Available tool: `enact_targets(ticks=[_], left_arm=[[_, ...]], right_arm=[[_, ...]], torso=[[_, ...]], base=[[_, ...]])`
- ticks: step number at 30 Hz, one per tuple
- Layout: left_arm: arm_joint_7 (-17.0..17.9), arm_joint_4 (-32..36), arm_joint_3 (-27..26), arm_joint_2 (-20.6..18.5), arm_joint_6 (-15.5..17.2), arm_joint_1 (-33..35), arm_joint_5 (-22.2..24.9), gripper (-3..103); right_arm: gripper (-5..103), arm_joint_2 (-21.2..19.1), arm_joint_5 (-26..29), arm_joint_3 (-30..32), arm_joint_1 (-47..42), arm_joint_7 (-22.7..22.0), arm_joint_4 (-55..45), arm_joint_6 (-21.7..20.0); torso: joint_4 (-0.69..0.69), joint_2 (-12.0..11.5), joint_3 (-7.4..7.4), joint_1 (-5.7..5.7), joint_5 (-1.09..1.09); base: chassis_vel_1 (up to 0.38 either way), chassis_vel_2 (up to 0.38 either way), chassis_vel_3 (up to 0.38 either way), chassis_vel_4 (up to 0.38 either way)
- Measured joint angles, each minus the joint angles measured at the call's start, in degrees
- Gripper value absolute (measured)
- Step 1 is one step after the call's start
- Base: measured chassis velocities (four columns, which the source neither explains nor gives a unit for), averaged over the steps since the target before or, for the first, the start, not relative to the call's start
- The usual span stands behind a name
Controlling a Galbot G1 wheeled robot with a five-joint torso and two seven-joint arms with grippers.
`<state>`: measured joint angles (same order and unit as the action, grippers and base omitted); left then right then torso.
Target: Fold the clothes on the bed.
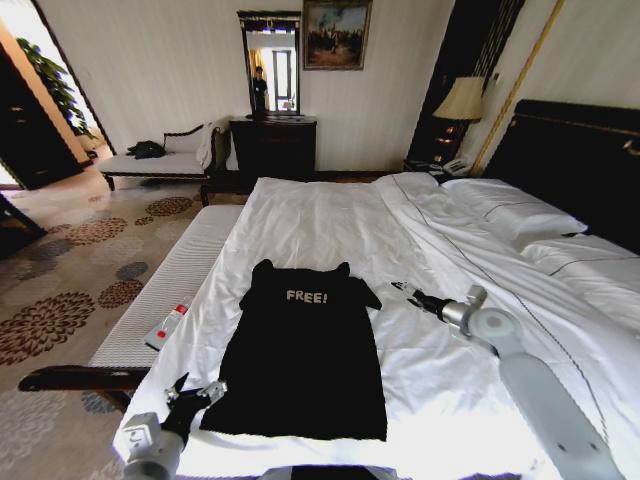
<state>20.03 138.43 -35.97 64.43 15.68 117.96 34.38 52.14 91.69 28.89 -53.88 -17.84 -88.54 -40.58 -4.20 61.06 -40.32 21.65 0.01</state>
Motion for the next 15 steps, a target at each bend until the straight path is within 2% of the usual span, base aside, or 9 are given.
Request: enact_targets(ticks=[5,11,15], left_arm=[[-0.20,0.16,-2.46,0.05,-0.07,1.13,0.71,100],[-0.30,0.57,-3.41,0.28,-0.09,1.60,1.04,100],[-0.31,0.76,-3.61,0.56,-0.13,1.84,1.06,100]], right_arm=[[100,4.44,-2.51,-3.69,7.80,0.98,9.90,-0.44],[100,7.28,-2.77,-4.70,12.74,1.77,13.68,-0.52],[101,9.10,-5.12,-6.12,13.96,2.01,15.53,-0.78]], torso=[[0.01,0.01,0.00,-0.01,-0.01],[0.02,0.00,0.00,-0.01,0.00],[0.01,0.01,0.01,-0.01,0.01]], base=[[0.000,0.000,0.000,0.000],[0.000,0.000,0.000,0.000],[0.000,0.000,0.000,0.000]])
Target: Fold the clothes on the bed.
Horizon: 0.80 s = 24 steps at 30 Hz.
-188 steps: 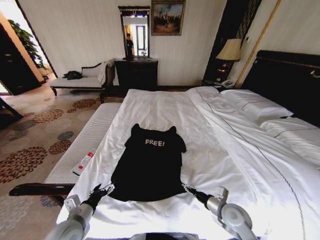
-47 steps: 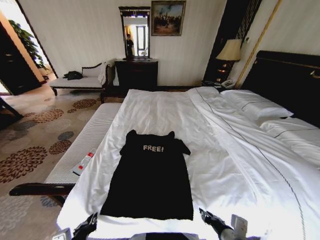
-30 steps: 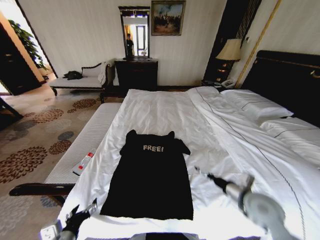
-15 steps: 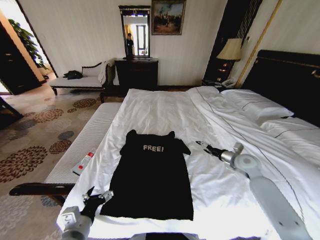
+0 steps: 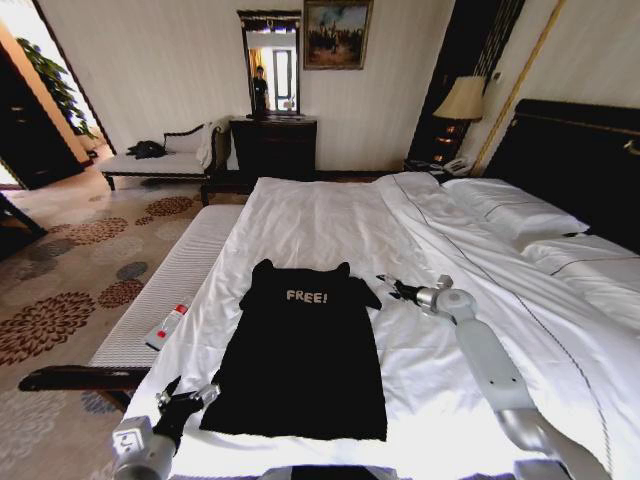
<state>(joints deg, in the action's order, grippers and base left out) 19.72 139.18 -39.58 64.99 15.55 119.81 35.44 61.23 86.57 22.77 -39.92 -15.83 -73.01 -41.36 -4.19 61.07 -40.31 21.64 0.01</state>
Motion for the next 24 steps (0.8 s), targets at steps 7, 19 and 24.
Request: enact_targets(ticks=[7,19,24], left_arm=[[-0.02,0.55,-0.49,0.15,-0.03,0.56,-0.06,100],[-0.30,1.67,-1.38,0.97,-0.22,2.04,-0.53,100],[-0.33,1.69,-1.13,0.99,-0.27,1.83,-0.53,100]], right_arm=[[98,1.82,-2.52,-1.10,1.08,0.70,3.81,0.00],[57,4.55,-5.25,-1.02,2.74,1.87,8.63,1.65],[36,3.86,-5.32,-0.67,2.02,1.88,8.03,1.81]], torso=[[-0.01,0.00,0.00,0.00,-0.01],[-0.01,0.00,0.00,0.00,-0.02],[-0.01,0.01,0.00,-0.01,-0.01]], base=[[0.000,0.000,0.000,0.000],[0.000,0.000,0.000,0.000],[0.000,0.000,0.000,0.000]])
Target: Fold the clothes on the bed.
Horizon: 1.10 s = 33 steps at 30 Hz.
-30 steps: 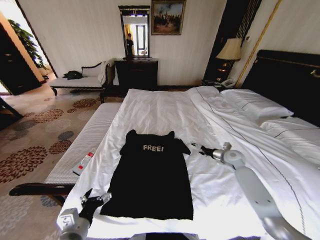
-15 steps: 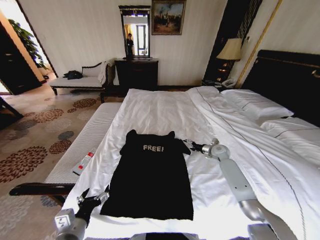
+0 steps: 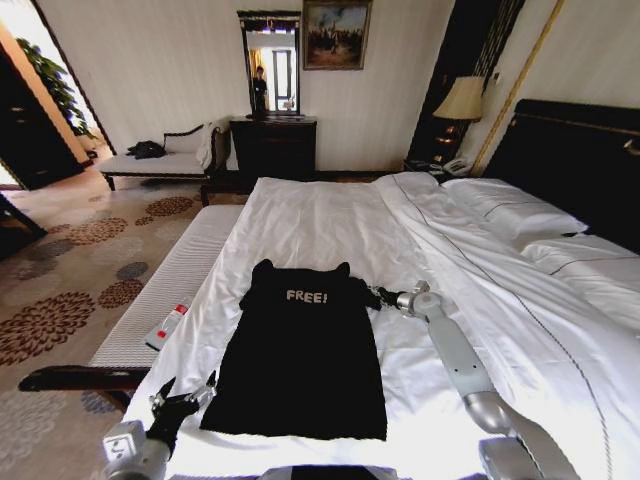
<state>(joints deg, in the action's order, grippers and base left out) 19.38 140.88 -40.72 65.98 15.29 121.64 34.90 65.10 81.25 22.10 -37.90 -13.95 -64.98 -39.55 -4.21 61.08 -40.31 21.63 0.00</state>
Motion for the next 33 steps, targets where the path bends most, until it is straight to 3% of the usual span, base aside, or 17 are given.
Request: enact_targets(ticks=[7,9,19,23,27,33], left_arm=[[0.00,0.11,0.69,0.21,0.06,0.23,-0.05,100],[0.00,0.11,0.67,0.29,0.07,0.28,-0.04,100],[0.01,0.30,0.23,0.28,0.12,0.01,0.85,100],[0.02,0.30,-0.10,0.34,0.13,-0.22,1.39,100],[0.03,0.30,-0.67,0.31,0.21,-0.92,2.57,100],[0.04,0.15,-0.29,0.40,0.29,-1.65,3.01,100]], right_arm=[[14,-1.01,-0.46,-0.04,-0.84,0.80,-1.13,-0.09],[4,-1.02,-0.63,-0.06,-1.10,0.84,-1.65,-0.08],[0,-1.50,-1.95,-0.28,-2.03,1.38,-4.17,0.15],[0,-2.44,-7.72,-0.43,-3.06,3.19,-6.44,2.82],[0,-4.59,-17.67,-0.16,-5.23,7.43,-10.46,9.10],[0,-6.59,-23.42,-0.26,-8.22,10.43,-13.60,15.53]], torso=[[0.00,0.00,0.00,0.00,0.00],[0.01,0.00,0.00,0.00,-0.01],[0.01,0.00,0.00,0.00,-0.01],[0.02,-0.01,0.00,0.00,0.00],[0.02,0.00,0.00,0.00,-0.02],[0.00,0.00,0.00,0.00,0.01]], base=[[0.000,0.000,0.000,0.000],[0.000,0.000,0.000,0.000],[0.000,0.000,0.000,0.000],[0.000,0.000,0.000,0.000],[0.000,0.000,0.000,0.000],[0.000,0.000,0.000,0.000]])
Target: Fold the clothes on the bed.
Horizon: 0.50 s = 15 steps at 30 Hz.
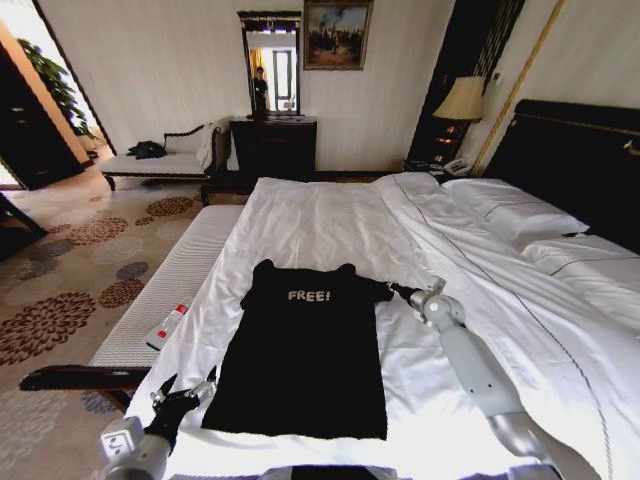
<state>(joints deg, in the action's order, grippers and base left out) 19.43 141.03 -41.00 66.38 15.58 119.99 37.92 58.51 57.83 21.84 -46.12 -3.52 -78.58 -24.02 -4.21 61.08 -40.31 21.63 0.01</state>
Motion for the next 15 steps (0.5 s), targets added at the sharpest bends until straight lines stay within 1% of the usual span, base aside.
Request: enact_targets(ticks=[4,5,6,9,12,15], left_arm=[[0.03,-0.16,0.56,0.07,0.03,-0.30,-0.02,100],[0.04,-0.16,0.54,0.10,0.03,-0.30,-0.02,100],[0.04,-0.16,0.54,0.10,0.03,-0.30,-0.02,100],[0.05,0.02,-0.21,0.28,0.03,-0.07,0.25,100],[-0.11,0.05,-1.15,0.53,0.03,0.32,0.67,100],[-0.44,-0.25,-1.75,0.76,-0.06,0.57,0.97,100]], right_arm=[[0,-0.76,-4.20,-2.52,-2.56,2.14,-3.43,3.69],[0,-0.74,-5.57,-3.38,-2.94,2.37,-3.88,4.01],[0,-0.74,-5.57,-3.38,-2.94,2.37,-3.88,4.01],[0,0.09,-9.26,-5.54,-3.74,2.49,-3.62,4.83],[0,0.68,-10.03,-6.06,-4.49,2.43,-3.02,5.13],[0,0.77,-11.24,-6.33,-5.84,2.88,-3.10,6.63]], torso=[[0.00,0.00,0.00,0.00,0.00],[0.01,0.00,0.00,0.00,0.00],[0.01,0.00,0.00,0.00,0.00],[0.01,0.00,0.00,0.00,0.00],[0.02,0.00,0.00,0.00,-0.02],[0.00,0.00,0.00,0.00,-0.02]], base=[[0.000,0.000,0.000,0.000],[0.000,0.000,0.000,0.000],[0.000,0.000,0.000,0.000],[0.000,0.000,0.000,0.000],[0.000,0.000,0.000,0.000],[0.000,0.000,0.000,0.000]])
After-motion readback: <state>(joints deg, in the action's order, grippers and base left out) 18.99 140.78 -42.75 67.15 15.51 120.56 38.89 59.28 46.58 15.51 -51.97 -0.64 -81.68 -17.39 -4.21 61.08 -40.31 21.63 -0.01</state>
